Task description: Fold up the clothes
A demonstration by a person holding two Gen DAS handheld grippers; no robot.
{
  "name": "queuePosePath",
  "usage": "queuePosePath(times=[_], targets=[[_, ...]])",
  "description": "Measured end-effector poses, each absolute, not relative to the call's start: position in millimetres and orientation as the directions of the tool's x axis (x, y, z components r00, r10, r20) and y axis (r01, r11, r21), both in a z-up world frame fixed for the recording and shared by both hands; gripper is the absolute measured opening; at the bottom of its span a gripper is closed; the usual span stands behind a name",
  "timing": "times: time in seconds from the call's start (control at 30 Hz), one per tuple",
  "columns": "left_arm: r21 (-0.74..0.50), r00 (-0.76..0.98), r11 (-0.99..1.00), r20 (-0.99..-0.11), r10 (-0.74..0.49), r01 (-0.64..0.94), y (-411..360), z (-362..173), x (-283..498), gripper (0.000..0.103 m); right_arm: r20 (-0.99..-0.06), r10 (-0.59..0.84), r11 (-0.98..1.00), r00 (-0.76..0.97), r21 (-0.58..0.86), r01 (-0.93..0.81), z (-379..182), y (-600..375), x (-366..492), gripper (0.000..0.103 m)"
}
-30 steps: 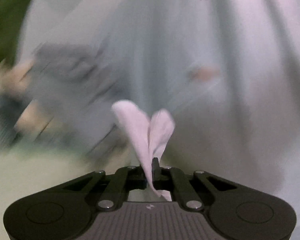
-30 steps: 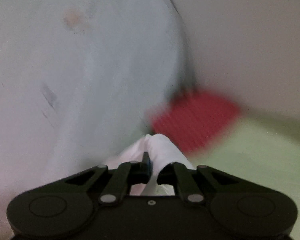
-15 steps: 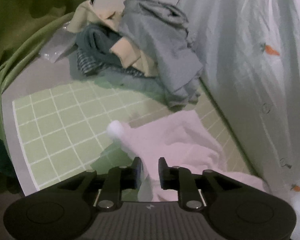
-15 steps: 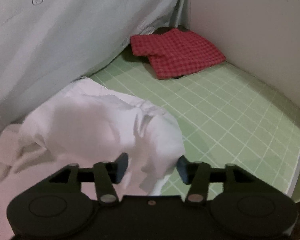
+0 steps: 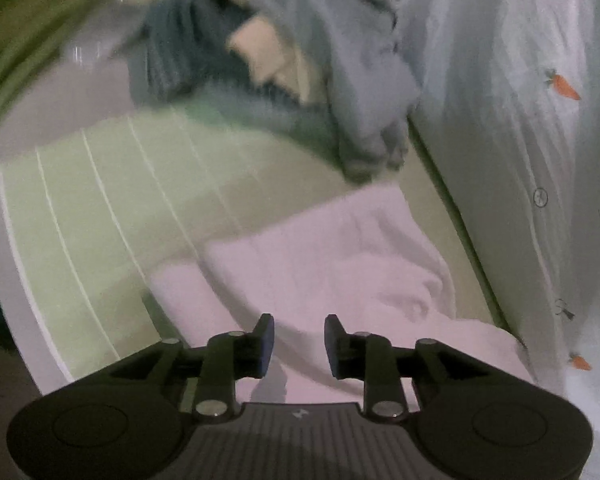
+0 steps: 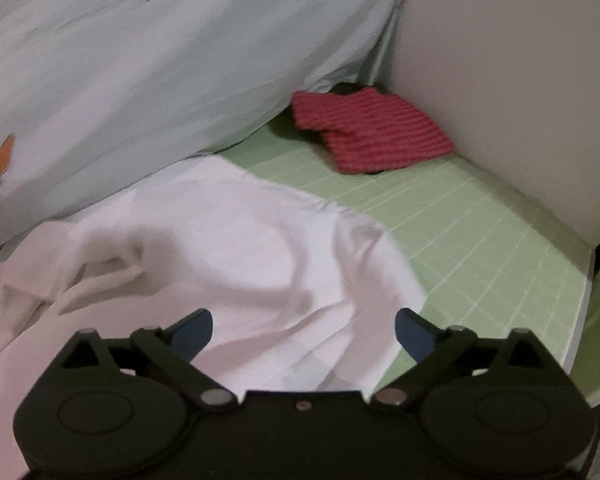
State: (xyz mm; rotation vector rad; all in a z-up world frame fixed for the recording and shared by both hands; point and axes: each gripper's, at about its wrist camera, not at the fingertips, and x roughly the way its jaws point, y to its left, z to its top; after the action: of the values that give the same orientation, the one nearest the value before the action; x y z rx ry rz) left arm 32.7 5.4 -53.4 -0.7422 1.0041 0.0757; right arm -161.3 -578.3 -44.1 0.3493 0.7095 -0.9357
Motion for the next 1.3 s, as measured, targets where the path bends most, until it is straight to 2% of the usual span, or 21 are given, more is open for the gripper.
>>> queuePosePath(times=[0.13, 0.2, 0.33, 0.47, 0.57, 0.6, 0.67, 0.77, 0.87, 0.97, 1.1, 1.13, 1.17, 1.23, 1.27, 1.3], targets=[[-0.564, 0.537, 0.722, -0.783, -0.314, -0.401, 6, -70, 38, 0.034, -0.705, -0.571, 0.603, 0.420, -0.013, 0.798, -45, -559, -152, 0.099], [-0.583, 0.533, 0.694, -0.779, -0.330, -0.422, 7, -76, 43, 0.043, -0.715, -0.552, 0.622, 0.428, -0.011, 0.783, -47, -553, -147, 0.099], [-0.625, 0.536, 0.641, -0.760, -0.369, -0.445, 8, -85, 52, 0.046, -0.730, -0.529, 0.650, 0.433, -0.021, 0.760, -51, -542, -135, 0.099], [-0.616, 0.512, 0.638, -0.773, -0.375, -0.462, 3, -93, 62, 0.048, -0.737, -0.507, 0.686, 0.446, -0.033, 0.727, -53, -531, -123, 0.099], [-0.604, 0.505, 0.639, -0.782, -0.364, -0.475, 0, -97, 66, 0.044, -0.748, -0.487, 0.704, 0.451, -0.031, 0.709, -58, -528, -113, 0.099], [-0.605, 0.510, 0.637, -0.781, -0.360, -0.477, -1, -97, 67, 0.030, -0.750, -0.485, 0.708, 0.450, -0.034, 0.706, -59, -527, -110, 0.099], [-0.611, 0.525, 0.633, -0.774, -0.353, -0.475, -3, -96, 70, 0.010, -0.753, -0.483, 0.712, 0.446, -0.042, 0.701, -63, -528, -105, 0.099], [-0.633, 0.565, 0.635, -0.747, -0.350, -0.442, -8, -82, 82, 0.007, -0.760, -0.489, 0.697, 0.428, -0.046, 0.715, -68, -535, -96, 0.099], [-0.699, 0.629, 0.597, -0.678, -0.381, -0.393, -21, -56, 117, 0.006, -0.762, -0.508, 0.662, 0.402, -0.047, 0.748, -73, -548, -84, 0.099], [-0.757, 0.700, 0.594, -0.580, -0.417, -0.274, -51, -18, 179, 0.005, -0.769, -0.520, 0.627, 0.372, -0.048, 0.777, -79, -562, -68, 0.099], [-0.755, 0.769, 0.651, -0.460, -0.443, -0.077, -108, 36, 271, 0.005, -0.764, -0.529, 0.605, 0.368, -0.036, 0.796, -80, -578, -38, 0.099], [-0.745, 0.767, 0.664, -0.464, -0.443, -0.068, -115, 37, 279, 0.006, -0.759, -0.537, 0.596, 0.368, -0.034, 0.802, -78, -581, -31, 0.099], [-0.730, 0.754, 0.679, -0.490, -0.437, -0.081, -118, 31, 279, 0.007, -0.754, -0.545, 0.589, 0.368, -0.032, 0.808, -76, -583, -26, 0.099], [-0.697, 0.726, 0.709, -0.541, -0.424, -0.105, -124, 18, 278, 0.018, -0.744, -0.555, 0.585, 0.372, -0.031, 0.811, -72, -586, -20, 0.099], [-0.680, 0.712, 0.724, -0.565, -0.417, -0.116, -127, 11, 278, 0.034, -0.738, -0.561, 0.592, 0.376, -0.040, 0.805, -72, -585, -18, 0.099], [-0.663, 0.697, 0.738, -0.589, -0.409, -0.127, -130, 5, 278, 0.045, -0.736, -0.567, 0.601, 0.371, -0.061, 0.797, -75, -584, -15, 0.099]])
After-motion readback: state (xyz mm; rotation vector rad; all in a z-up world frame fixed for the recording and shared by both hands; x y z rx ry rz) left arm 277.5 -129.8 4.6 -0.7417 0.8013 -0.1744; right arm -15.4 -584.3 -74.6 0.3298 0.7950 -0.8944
